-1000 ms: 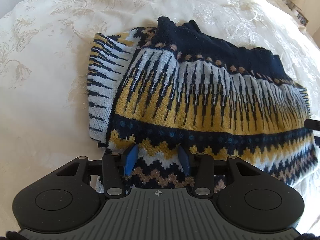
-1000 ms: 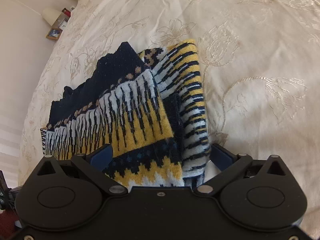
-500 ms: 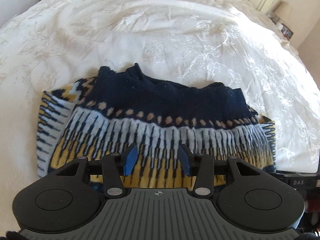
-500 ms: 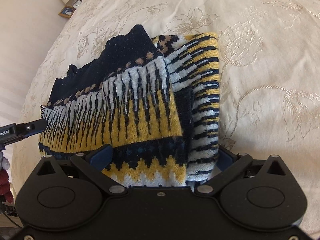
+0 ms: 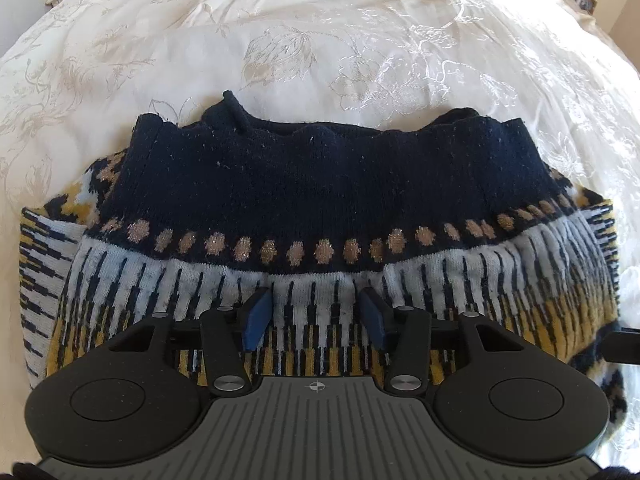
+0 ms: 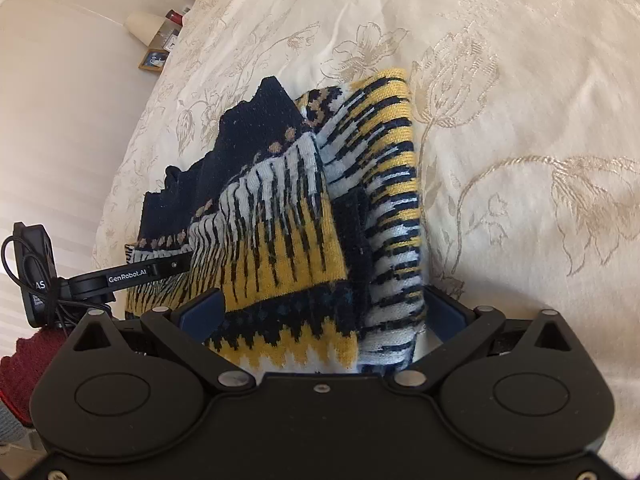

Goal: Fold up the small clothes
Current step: 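Close the right tool on the folded sweater edge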

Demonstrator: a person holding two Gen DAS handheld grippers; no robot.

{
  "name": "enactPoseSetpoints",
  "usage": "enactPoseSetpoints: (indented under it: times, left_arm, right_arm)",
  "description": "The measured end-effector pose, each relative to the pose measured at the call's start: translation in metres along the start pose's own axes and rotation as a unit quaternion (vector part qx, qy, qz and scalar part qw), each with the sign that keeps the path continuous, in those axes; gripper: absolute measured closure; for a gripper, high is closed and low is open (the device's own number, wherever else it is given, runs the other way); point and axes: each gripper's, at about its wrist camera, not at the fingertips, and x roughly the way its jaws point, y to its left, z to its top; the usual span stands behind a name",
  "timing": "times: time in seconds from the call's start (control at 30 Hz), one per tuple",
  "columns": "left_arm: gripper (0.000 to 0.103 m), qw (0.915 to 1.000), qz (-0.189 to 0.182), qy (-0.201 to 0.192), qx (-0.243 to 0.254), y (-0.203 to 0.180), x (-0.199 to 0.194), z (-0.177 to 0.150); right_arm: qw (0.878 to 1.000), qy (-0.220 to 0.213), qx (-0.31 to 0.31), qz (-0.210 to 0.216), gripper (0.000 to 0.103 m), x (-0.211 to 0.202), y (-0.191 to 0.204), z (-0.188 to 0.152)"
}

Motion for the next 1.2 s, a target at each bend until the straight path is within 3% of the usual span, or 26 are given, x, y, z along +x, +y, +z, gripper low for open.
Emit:
enactPoseSetpoints:
  times: [0.4,0.87,1.2]
  left_arm:
    - [0.054,1.0,0.004,-0.009,0.001,-0.006,0.0,0.0]
    - [0.053,0.9999,0.012,0.007,0.003,-0.007,0.002,0.004]
    - [0.053,0.9998,0.014,0.012,0.006,-0.008,0.003,0.006]
  right_arm:
    - [0.997,0.007,0.01,0.071,0.0,0.012,-0.004,0.016]
    - [0.999,0.019,-0.003,0.049,0.0,0.026,0.012,0.021]
    - [0.997,0.027,0.012,0.07,0.0,0.025,0.005,0.024]
